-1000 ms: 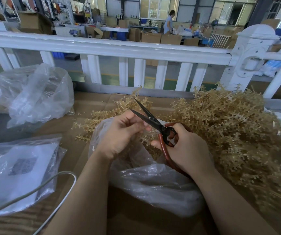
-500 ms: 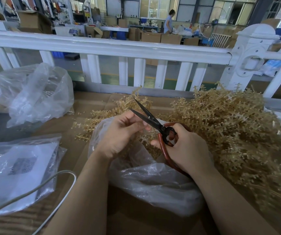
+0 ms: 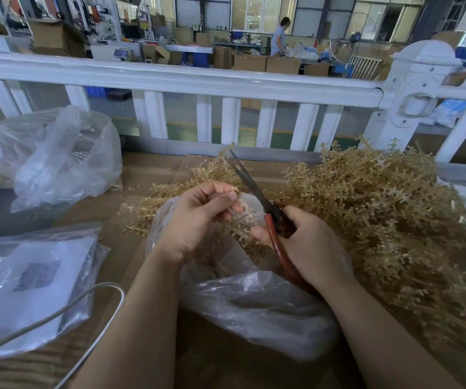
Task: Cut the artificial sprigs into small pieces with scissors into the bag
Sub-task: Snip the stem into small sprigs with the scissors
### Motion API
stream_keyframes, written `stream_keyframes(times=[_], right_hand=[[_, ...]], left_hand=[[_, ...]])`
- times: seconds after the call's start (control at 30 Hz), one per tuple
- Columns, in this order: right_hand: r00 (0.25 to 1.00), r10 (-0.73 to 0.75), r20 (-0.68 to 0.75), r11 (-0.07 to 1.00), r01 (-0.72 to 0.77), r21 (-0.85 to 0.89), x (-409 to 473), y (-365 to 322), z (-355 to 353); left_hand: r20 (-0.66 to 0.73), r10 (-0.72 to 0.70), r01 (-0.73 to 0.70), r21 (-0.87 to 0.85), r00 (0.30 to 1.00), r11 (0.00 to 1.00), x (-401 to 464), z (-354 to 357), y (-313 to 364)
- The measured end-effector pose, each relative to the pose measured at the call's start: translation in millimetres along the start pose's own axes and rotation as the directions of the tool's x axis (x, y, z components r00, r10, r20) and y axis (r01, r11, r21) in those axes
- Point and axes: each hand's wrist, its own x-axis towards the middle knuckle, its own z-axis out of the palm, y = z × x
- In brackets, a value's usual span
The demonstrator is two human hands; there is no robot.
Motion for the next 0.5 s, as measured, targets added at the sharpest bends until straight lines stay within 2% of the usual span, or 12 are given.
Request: stream_keyframes(times=[0.07,0.2,0.33,0.43,0.5], right_hand=[[0.998,0.032,0.056,0.986,-0.04,0.165,1.8,-4.7,-1.8],[0.991,0.05,0.121,0.956,-0.083,0.282,5.4,-8.4,-4.3],[0.988,0.083,0.13,0.901,-0.13,0.413,8.3,-8.7,-1.0],[0.975,0.182,0.125,0.78,-0.22,0.586,12.3,-7.8,1.6],[0.967,0.197,0.165,0.682,-0.256,0.685,14.9,-2.8,1.5]], left_hand=[[-0.002,-0.013,0.013,0.025,1.0,1.0,0.0,0.4,0.3],[-0.008,-0.046,0.047,0.062,0.999,0.997,0.6,2.7,0.7],[-0.031,-0.064,0.064,-0.01,0.997,0.998,0.5,8.0,3.1],[-0.056,-0.137,0.132,-0.086,0.989,0.987,-0.6,7.4,5.1],[-0.064,-0.212,0.202,-0.138,0.975,0.97,-1.7,6.9,6.2]])
